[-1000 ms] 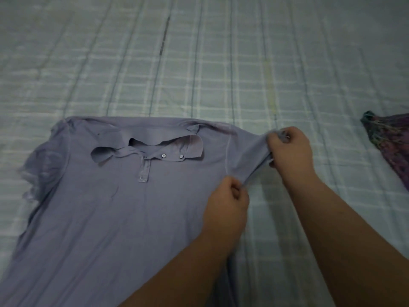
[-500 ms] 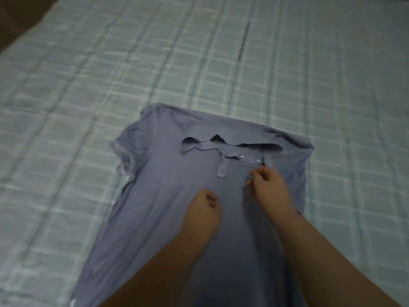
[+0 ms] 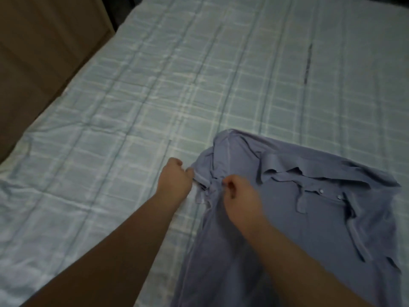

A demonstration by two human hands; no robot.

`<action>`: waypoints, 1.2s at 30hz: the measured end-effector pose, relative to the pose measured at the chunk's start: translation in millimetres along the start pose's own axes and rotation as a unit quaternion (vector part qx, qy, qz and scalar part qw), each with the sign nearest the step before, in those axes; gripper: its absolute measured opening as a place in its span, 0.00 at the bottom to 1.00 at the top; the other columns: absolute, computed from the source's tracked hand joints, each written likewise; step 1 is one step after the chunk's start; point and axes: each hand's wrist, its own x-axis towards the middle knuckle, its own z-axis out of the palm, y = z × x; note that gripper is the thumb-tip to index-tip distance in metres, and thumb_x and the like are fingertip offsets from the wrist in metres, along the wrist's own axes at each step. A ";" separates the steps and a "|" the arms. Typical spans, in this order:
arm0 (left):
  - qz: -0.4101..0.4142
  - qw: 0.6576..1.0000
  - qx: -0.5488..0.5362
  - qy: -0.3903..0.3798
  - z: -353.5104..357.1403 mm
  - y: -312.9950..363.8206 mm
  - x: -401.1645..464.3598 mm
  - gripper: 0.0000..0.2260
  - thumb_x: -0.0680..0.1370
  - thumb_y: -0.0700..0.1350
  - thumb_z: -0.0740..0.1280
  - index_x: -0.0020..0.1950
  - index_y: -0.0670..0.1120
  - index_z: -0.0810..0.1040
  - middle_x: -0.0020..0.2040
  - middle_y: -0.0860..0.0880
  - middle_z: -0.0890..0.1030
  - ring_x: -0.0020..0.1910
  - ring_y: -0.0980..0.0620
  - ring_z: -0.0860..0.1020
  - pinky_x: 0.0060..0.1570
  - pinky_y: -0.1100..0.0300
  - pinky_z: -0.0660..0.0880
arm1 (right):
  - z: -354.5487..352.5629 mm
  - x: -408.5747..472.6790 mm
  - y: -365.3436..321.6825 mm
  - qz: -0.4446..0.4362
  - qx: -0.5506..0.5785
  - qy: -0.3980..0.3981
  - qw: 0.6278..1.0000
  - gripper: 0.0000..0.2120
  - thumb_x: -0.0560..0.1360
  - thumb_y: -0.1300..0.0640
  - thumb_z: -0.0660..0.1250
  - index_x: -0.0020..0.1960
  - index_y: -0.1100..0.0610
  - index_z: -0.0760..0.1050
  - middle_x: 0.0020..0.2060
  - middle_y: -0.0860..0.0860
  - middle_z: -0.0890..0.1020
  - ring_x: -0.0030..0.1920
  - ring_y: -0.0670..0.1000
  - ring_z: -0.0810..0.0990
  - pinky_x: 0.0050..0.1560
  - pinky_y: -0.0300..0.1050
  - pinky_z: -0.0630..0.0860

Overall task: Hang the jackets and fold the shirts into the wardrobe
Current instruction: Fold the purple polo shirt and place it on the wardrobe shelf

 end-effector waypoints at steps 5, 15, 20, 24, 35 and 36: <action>0.074 0.991 0.066 -0.087 10.8 22.5 35.8 0.12 0.77 0.47 0.68 0.37 0.42 0.76 0.32 0.49 0.75 0.34 0.51 0.75 0.27 0.69 0.65 | 38.1 -7.3 -12.5 -0.046 -0.058 0.052 0.996 0.11 0.77 0.56 0.63 0.58 0.56 0.75 0.52 0.51 0.76 0.52 0.50 0.72 0.57 0.47 0.73; 0.094 0.990 -0.058 -0.088 -44.7 18.6 70.0 0.06 0.75 0.45 0.66 0.38 0.48 0.76 0.33 0.51 0.77 0.34 0.52 0.75 0.36 0.59 0.71 | 37.5 7.3 -36.5 -0.097 -0.113 0.020 0.989 0.28 0.79 0.48 0.47 0.77 0.56 0.63 0.77 0.54 0.62 0.77 0.53 0.59 0.77 0.49 0.55; 0.128 0.990 0.012 -0.066 -51.6 -7.4 85.7 0.07 0.78 0.46 0.68 0.44 0.44 0.76 0.37 0.50 0.76 0.38 0.49 0.76 0.35 0.64 0.71 | 73.8 18.1 -34.6 -0.105 -0.255 -0.025 0.961 0.29 0.79 0.48 0.47 0.79 0.53 0.56 0.79 0.54 0.58 0.78 0.57 0.58 0.76 0.60 0.56; 0.130 0.987 0.090 -0.013 -42.3 -22.7 87.1 0.10 0.78 0.48 0.68 0.42 0.42 0.75 0.35 0.50 0.74 0.36 0.52 0.72 0.29 0.66 0.63 | 102.6 20.9 -25.8 -0.083 -0.311 -0.032 0.946 0.30 0.80 0.46 0.45 0.80 0.53 0.50 0.80 0.53 0.49 0.79 0.57 0.50 0.76 0.63 0.46; 0.167 0.986 0.017 -0.012 -21.6 79.9 34.3 0.16 0.78 0.51 0.69 0.35 0.47 0.68 0.31 0.52 0.71 0.29 0.58 0.69 0.28 0.64 0.64 | 48.7 0.3 -26.2 -0.017 -0.025 0.033 0.999 0.31 0.79 0.44 0.47 0.78 0.55 0.58 0.77 0.51 0.61 0.77 0.50 0.57 0.77 0.51 0.54; 0.165 0.986 -0.010 -0.019 -10.0 91.7 24.8 0.16 0.78 0.51 0.69 0.35 0.47 0.67 0.31 0.51 0.71 0.30 0.56 0.70 0.31 0.60 0.64 | 39.9 -6.5 -23.5 -0.004 0.001 0.052 0.999 0.31 0.78 0.44 0.46 0.78 0.55 0.59 0.77 0.50 0.61 0.77 0.49 0.57 0.77 0.49 0.54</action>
